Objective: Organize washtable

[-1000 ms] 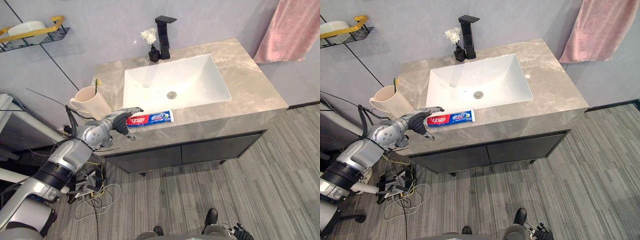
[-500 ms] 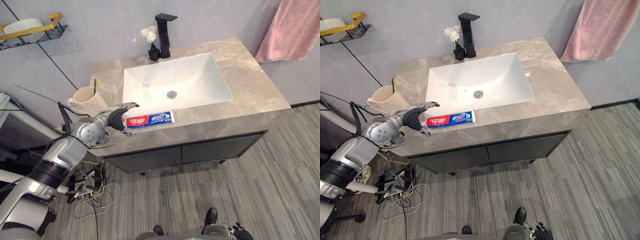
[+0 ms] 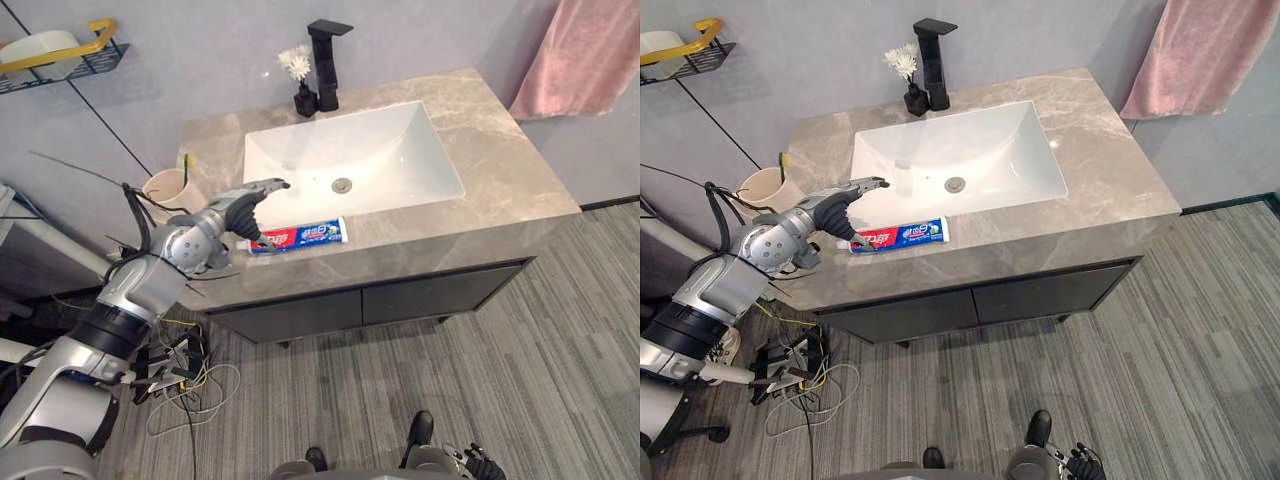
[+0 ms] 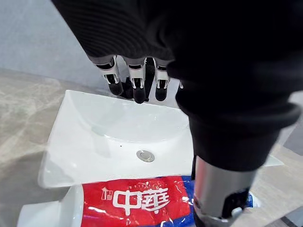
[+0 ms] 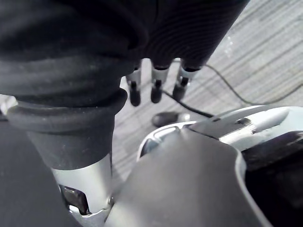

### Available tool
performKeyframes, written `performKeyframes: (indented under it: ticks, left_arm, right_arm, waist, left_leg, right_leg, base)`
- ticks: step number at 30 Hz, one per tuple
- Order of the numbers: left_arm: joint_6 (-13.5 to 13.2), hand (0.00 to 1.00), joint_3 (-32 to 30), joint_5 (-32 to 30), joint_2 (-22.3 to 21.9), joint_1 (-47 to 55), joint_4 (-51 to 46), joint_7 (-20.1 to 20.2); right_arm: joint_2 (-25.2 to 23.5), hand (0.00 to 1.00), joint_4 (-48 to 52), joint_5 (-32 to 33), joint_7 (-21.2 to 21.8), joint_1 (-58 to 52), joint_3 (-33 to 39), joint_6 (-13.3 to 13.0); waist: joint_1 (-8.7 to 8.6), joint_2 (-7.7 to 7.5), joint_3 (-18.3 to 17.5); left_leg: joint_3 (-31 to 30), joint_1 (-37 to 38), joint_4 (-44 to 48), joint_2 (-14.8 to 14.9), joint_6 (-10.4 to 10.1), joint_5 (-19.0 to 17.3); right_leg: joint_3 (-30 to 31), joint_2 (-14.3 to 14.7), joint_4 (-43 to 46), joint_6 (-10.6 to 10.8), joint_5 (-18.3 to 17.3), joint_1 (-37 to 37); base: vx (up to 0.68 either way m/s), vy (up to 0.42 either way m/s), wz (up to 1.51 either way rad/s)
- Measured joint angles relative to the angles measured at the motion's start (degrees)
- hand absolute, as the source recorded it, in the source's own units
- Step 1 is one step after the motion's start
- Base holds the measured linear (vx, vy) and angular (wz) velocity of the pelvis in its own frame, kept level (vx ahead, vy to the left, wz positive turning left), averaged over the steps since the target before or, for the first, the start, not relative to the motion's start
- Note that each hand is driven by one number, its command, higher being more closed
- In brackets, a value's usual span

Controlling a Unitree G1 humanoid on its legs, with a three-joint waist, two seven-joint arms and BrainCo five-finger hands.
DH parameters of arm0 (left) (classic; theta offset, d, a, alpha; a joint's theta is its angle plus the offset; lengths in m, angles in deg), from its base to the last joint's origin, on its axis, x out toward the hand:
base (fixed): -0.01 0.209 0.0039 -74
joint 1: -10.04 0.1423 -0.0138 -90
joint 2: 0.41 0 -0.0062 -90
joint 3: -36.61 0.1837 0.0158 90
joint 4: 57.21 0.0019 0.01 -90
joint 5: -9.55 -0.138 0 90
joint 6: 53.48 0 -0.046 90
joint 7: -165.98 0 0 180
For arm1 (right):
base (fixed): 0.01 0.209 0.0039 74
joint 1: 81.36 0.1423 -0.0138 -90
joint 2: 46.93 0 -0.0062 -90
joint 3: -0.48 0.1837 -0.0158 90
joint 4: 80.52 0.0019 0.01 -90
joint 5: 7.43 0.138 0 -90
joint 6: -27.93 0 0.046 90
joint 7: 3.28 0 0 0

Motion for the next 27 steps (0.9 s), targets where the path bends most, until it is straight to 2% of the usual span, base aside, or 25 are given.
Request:
performKeyframes:
  ticks: [20,27]
  left_arm:
    - [0.05,0.00,0.29,0.00,-0.13,0.29,1.01,0.14]
    - [0.85,0.00,0.44,0.01,-0.40,0.61,1.00,0.14]
  right_arm:
    - [0.01,0.00,2.10,-0.03,0.02,-0.23,-0.01,0.04]
    - [0.01,0.00,2.26,-0.03,0.06,-0.23,-0.07,0.04]
  waist:
    - [-0.28,0.56,1.25]
    - [-0.32,0.73,1.87]
  left_leg:
    - [0.31,0.83,-0.19,0.05,-0.11,-0.23]
    - [0.76,0.33,-0.19,0.09,-0.14,-0.25]
  right_leg:
    - [0.21,0.18,-0.01,0.01,-0.02,-0.04]
    - [0.71,0.27,-0.01,0.02,-0.03,-0.75]
  base:
    - [0.00,0.000,0.00]
    - [0.00,0.000,-0.02]
